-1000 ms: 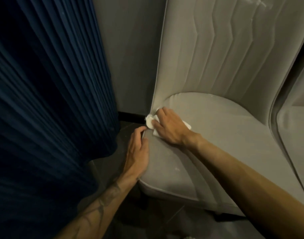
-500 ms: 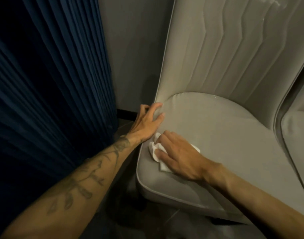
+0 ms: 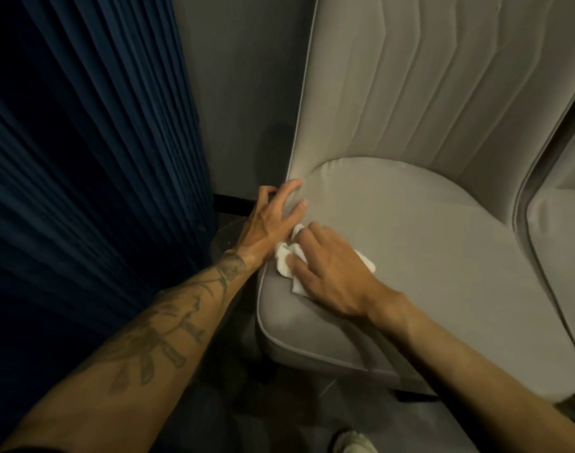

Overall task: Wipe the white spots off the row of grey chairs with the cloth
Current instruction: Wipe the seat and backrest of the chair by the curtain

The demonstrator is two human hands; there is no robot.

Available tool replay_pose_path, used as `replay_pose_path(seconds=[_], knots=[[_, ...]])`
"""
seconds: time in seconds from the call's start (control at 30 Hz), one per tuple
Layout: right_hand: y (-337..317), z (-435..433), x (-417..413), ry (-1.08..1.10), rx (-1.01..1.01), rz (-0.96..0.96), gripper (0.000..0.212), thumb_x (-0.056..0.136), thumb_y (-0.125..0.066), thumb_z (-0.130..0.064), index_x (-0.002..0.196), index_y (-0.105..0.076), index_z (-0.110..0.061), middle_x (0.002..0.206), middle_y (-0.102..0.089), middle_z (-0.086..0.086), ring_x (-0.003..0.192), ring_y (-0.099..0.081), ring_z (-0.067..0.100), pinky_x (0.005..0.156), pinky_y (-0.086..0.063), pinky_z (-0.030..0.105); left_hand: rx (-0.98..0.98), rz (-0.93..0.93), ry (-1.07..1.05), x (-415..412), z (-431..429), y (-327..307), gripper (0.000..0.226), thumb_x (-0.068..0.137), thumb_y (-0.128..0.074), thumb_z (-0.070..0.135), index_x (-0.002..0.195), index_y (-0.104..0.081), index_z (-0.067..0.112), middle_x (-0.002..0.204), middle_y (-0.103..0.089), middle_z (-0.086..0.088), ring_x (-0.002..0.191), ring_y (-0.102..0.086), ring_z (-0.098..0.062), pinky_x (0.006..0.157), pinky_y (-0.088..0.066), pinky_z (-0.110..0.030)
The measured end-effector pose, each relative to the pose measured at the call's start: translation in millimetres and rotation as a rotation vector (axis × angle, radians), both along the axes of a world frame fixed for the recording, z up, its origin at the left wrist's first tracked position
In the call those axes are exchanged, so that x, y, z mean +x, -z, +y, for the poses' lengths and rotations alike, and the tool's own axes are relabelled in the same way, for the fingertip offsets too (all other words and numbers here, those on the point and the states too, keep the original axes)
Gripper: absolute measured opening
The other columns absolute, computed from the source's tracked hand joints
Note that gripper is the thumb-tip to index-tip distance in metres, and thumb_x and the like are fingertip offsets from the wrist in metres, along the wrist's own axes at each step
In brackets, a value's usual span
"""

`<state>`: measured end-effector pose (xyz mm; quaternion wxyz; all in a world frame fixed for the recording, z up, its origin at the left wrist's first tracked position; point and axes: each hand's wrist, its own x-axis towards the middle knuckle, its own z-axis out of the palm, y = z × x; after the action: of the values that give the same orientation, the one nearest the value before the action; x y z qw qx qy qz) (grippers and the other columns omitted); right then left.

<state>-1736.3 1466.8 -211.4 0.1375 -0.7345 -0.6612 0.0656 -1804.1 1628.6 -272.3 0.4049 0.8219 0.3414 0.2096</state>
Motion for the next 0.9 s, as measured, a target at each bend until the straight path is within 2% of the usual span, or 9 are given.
replay_pose_path(seconds=[0.17, 0.27, 0.37, 0.5, 0.57, 0.67, 0.73, 0.8, 0.9], knots=[[6, -45, -23, -0.192, -0.035, 0.040, 0.029, 0.106, -0.034, -0.044, 0.110, -0.049, -0.020, 0.107, -0.047, -0.002, 0.092, -0.046, 0.018, 0.087, -0.038, 0.033, 0.058, 0.021, -0.013, 2, -1, 5, 0.046, 0.104, -0.047, 0.061, 0.149, -0.042, 0.051, 0.138, -0.039, 0.001, 0.119, -0.058, -0.026, 0.097, -0.044, -0.034], [-1, -36, 8, -0.011, -0.069, -0.024, 0.031, 0.107, -0.036, -0.039, 0.114, -0.052, -0.013, 0.110, -0.051, 0.006, 0.100, -0.050, 0.026, 0.096, -0.039, 0.041, 0.056, 0.019, -0.013, 2, 0, 6, 0.046, 0.104, -0.046, 0.061, 0.149, -0.043, 0.049, 0.138, -0.039, 0.000, 0.120, -0.057, -0.028, 0.099, -0.046, -0.037], [5, -41, -1, 0.169, -0.007, -0.062, 0.030, 0.106, -0.036, -0.037, 0.109, -0.052, -0.011, 0.106, -0.050, 0.007, 0.096, -0.048, 0.028, 0.092, -0.039, 0.045, 0.062, 0.020, -0.015, 3, 1, 7, 0.046, 0.105, -0.046, 0.060, 0.149, -0.043, 0.048, 0.137, -0.039, 0.000, 0.119, -0.057, -0.028, 0.094, -0.045, -0.035], [14, -70, -51, 0.077, 0.036, -0.002, 0.031, 0.105, -0.029, -0.048, 0.107, -0.048, -0.023, 0.101, -0.045, -0.004, 0.084, -0.041, 0.016, 0.078, -0.038, 0.033, 0.069, 0.028, -0.015, 3, 0, 6, 0.046, 0.105, -0.047, 0.060, 0.149, -0.044, 0.047, 0.138, -0.040, -0.001, 0.119, -0.057, -0.026, 0.095, -0.042, -0.031], [12, -72, -42, 0.115, 0.040, -0.034, 0.031, 0.104, -0.031, -0.046, 0.107, -0.049, -0.021, 0.102, -0.046, -0.001, 0.086, -0.044, 0.020, 0.079, -0.039, 0.037, 0.072, 0.033, -0.014, 2, -2, 5, 0.046, 0.105, -0.047, 0.058, 0.149, -0.045, 0.046, 0.139, -0.041, -0.002, 0.119, -0.058, -0.027, 0.097, -0.042, -0.031], [8, -90, -20, 0.361, 0.023, -0.081, 0.033, 0.103, -0.033, -0.041, 0.103, -0.052, -0.014, 0.101, -0.050, 0.007, 0.091, -0.049, 0.029, 0.084, -0.041, 0.045, 0.080, 0.044, -0.018, 2, -3, 1, 0.046, 0.105, -0.047, 0.057, 0.150, -0.044, 0.045, 0.138, -0.041, -0.004, 0.121, -0.057, -0.029, 0.098, -0.043, -0.034], [12, -102, -28, 0.500, 0.060, -0.164, 0.031, 0.103, -0.035, -0.038, 0.100, -0.053, -0.012, 0.099, -0.051, 0.010, 0.088, -0.049, 0.032, 0.080, -0.041, 0.047, 0.081, 0.050, -0.009, 0, -4, -1, 0.047, 0.105, -0.046, 0.058, 0.150, -0.044, 0.044, 0.138, -0.041, -0.005, 0.120, -0.057, -0.031, 0.102, -0.047, -0.039], [16, -95, -55, 0.499, 0.079, -0.147, 0.028, 0.102, -0.035, -0.039, 0.098, -0.051, -0.016, 0.098, -0.051, 0.008, 0.084, -0.046, 0.028, 0.076, -0.041, 0.044, 0.080, 0.067, -0.004, -1, -5, -4, 0.047, 0.105, -0.044, 0.060, 0.150, -0.043, 0.044, 0.138, -0.041, -0.004, 0.120, -0.058, -0.031, 0.104, -0.049, -0.046], [22, -77, -83, 0.421, 0.102, -0.125, 0.026, 0.102, -0.035, -0.042, 0.100, -0.050, -0.020, 0.097, -0.050, 0.004, 0.083, -0.043, 0.022, 0.076, -0.041, 0.039, 0.091, 0.114, 0.004, -2, -7, -10, 0.050, 0.106, -0.039, 0.063, 0.153, -0.039, 0.046, 0.145, -0.039, -0.004, 0.124, -0.056, -0.032, 0.105, -0.048, -0.047]])
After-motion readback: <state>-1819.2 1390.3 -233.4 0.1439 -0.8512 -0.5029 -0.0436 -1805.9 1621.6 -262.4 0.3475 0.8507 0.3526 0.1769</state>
